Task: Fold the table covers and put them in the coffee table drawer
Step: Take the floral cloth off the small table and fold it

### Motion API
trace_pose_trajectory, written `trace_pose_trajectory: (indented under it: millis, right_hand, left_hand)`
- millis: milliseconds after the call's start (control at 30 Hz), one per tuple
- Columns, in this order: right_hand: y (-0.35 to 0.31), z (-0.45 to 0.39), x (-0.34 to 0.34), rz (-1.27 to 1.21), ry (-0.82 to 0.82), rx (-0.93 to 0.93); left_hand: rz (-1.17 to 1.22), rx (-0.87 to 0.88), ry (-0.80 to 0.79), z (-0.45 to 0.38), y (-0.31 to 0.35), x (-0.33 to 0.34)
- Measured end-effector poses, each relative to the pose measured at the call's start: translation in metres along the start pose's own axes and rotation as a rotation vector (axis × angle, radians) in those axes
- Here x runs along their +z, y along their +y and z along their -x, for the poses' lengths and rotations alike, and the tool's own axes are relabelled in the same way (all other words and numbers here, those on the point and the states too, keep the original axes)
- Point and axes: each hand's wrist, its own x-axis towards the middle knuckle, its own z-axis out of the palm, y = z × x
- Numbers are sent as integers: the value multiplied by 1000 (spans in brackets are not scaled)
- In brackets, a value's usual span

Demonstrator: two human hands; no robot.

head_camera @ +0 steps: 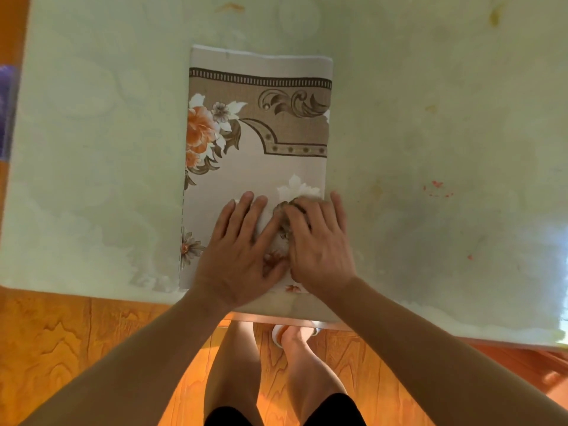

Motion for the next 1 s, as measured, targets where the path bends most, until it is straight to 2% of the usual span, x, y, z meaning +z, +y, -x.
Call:
trace_pose_trajectory:
  millis: [100,200,300,400,467,600,733,1000]
  right_hand:
    - [-1,-6,13,30,-7,-86]
    - [10,-17,14,65,33,-58]
    - [28,-66,12,143,160,50]
    - [48,-140,10,213,293,27]
    - [64,-184,3,280,285,9]
    - [99,-247,-17,392,223,114]
    - [111,-265,-16,409,261,2]
    - [115,-264,-11,363,387,-15]
  left_hand:
    - [-20,18,-7,1,-1,1]
    - [-39,24,-20,1,-2,4]
    - [-37,40,-49,0,-1,5]
    - [-7,46,-52,0,-2,6]
    - [-4,42,-56,-1,-2,6]
    - [12,32,-70,0,-3,8]
    - [31,33,-79,1,-4,9]
    - [44,48,-88,0,-5,8]
